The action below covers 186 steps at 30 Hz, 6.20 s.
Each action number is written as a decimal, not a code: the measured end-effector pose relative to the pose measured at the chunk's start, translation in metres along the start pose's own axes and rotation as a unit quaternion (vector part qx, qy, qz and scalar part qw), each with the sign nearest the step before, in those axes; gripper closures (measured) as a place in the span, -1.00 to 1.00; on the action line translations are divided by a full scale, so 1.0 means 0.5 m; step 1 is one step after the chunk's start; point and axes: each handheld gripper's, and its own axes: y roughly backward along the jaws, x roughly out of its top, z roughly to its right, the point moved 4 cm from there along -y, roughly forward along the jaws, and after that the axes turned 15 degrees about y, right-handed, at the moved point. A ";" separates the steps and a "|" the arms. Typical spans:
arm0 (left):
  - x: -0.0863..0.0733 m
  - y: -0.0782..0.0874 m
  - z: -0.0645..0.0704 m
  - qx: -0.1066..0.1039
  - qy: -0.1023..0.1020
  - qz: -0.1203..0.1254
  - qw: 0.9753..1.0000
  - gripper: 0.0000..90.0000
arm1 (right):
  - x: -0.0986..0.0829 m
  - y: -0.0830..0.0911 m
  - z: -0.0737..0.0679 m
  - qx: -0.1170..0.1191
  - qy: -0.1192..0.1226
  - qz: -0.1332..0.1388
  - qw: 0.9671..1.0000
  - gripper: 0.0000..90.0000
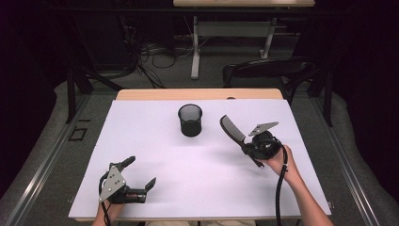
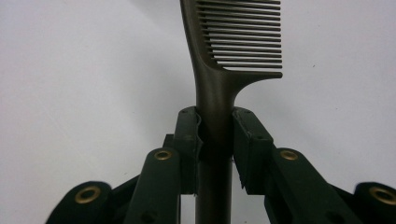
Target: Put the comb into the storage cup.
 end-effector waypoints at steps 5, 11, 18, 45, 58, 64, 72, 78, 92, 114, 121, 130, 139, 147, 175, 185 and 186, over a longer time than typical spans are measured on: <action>0.000 0.001 -0.001 0.000 0.001 0.001 1.000 -1.00 | 0.003 0.002 -0.001 -0.007 0.003 0.003 1.000 0.61; 0.001 0.002 -0.001 0.000 0.001 0.002 1.000 -1.00 | 0.008 0.002 -0.003 -0.015 0.002 0.016 1.000 0.62; 0.000 0.001 0.000 -0.001 0.002 0.001 1.000 -1.00 | 0.011 -0.001 -0.006 -0.021 0.002 0.028 0.999 0.62; -0.001 -0.001 -0.001 -0.001 0.003 -0.001 1.000 -1.00 | 0.027 0.000 -0.007 -0.041 0.000 0.071 0.997 0.62; 0.000 -0.001 -0.001 0.001 0.000 -0.003 1.000 -1.00 | 0.032 0.002 -0.006 -0.052 0.000 0.084 0.995 0.62; 0.000 -0.001 -0.001 0.003 0.000 -0.003 1.000 -1.00 | 0.036 0.004 -0.006 -0.061 0.002 0.092 0.994 0.62; 0.000 -0.001 -0.002 0.005 0.002 -0.002 1.000 -1.00 | 0.042 0.006 -0.007 -0.067 0.001 0.102 0.993 0.62; 0.000 0.000 -0.003 0.006 0.002 -0.001 1.000 -1.00 | 0.052 0.007 -0.006 -0.074 0.004 0.110 0.991 0.62; 0.000 0.000 -0.004 0.005 0.004 0.001 1.000 -1.00 | 0.086 0.012 0.008 -0.082 0.006 0.134 0.987 0.62; 0.001 0.002 -0.005 0.008 0.005 0.004 1.000 -1.00 | 0.132 0.006 0.016 -0.081 0.002 0.161 0.984 0.62; 0.001 0.002 -0.005 0.008 0.004 0.004 1.000 -1.00 | 0.147 0.006 0.018 -0.082 0.002 0.171 0.982 0.62; 0.001 0.001 -0.004 0.008 0.004 0.003 1.000 -1.00 | 0.163 0.002 0.023 -0.081 0.001 0.180 0.980 0.62; 0.001 0.001 -0.006 0.009 0.005 0.002 1.000 -1.00 | 0.175 -0.007 0.026 -0.079 0.000 0.190 0.979 0.62; 0.001 0.001 -0.005 0.009 0.005 0.003 1.000 -1.00 | 0.186 -0.014 0.025 -0.079 -0.001 0.194 0.978 0.62; 0.000 0.000 -0.005 0.008 0.004 0.001 1.000 -1.00 | 0.232 -0.023 0.023 -0.082 0.001 0.215 0.973 0.62; 0.001 0.000 -0.004 0.008 0.004 0.002 1.000 -1.00 | 0.249 -0.030 0.023 -0.081 0.002 0.220 0.972 0.62; 0.001 0.000 -0.004 0.008 0.004 0.002 1.000 -1.00 | 0.251 -0.031 0.023 -0.082 0.003 0.220 0.972 0.62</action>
